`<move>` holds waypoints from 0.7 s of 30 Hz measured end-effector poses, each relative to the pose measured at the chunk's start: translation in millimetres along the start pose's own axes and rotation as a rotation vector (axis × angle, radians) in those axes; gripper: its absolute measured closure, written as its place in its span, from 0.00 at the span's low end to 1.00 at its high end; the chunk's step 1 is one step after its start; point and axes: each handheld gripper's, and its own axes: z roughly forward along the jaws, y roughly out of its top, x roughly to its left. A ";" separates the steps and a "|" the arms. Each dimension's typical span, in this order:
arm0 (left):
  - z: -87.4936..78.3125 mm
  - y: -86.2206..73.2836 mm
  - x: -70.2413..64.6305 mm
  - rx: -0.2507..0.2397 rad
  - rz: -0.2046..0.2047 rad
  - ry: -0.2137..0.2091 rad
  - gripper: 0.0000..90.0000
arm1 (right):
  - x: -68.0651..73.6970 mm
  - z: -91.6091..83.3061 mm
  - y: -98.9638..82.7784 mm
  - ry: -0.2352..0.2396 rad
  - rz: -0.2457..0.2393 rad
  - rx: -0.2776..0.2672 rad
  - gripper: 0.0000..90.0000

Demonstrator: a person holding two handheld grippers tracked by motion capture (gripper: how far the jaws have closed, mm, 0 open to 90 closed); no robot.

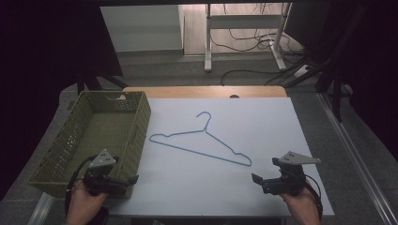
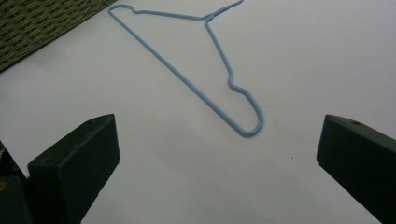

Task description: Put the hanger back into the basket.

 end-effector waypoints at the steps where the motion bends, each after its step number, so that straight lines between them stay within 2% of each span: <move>1: 0.0 0.0 0.0 0.000 0.000 0.000 0.00 | 0.0 0.0 0.0 0.000 0.000 0.000 0.00; 4: 1.4 -0.9 0.4 0.001 -0.001 -0.003 0.00 | 0.5 0.8 0.3 -0.002 0.002 -0.005 0.00; 6: 2.3 -1.0 0.1 -0.003 -0.002 -0.005 0.00 | 1.4 3.4 -0.5 0.009 0.035 -0.010 0.00; 8: 2.5 -0.8 -0.4 -0.005 -0.001 -0.004 0.00 | 1.6 4.1 -0.7 0.013 0.034 -0.009 0.00; 17: 1.8 -0.4 -0.8 -0.014 -0.010 0.001 0.00 | 5.3 8.1 1.1 0.005 -0.009 0.020 0.00; 18: 1.5 -0.3 -0.8 -0.016 -0.010 0.005 0.00 | 5.0 7.8 2.8 -0.002 -0.031 0.030 0.00; 21: 0.8 -0.4 -0.6 -0.021 -0.010 0.007 0.00 | 5.2 7.8 4.5 -0.014 -0.039 0.035 0.00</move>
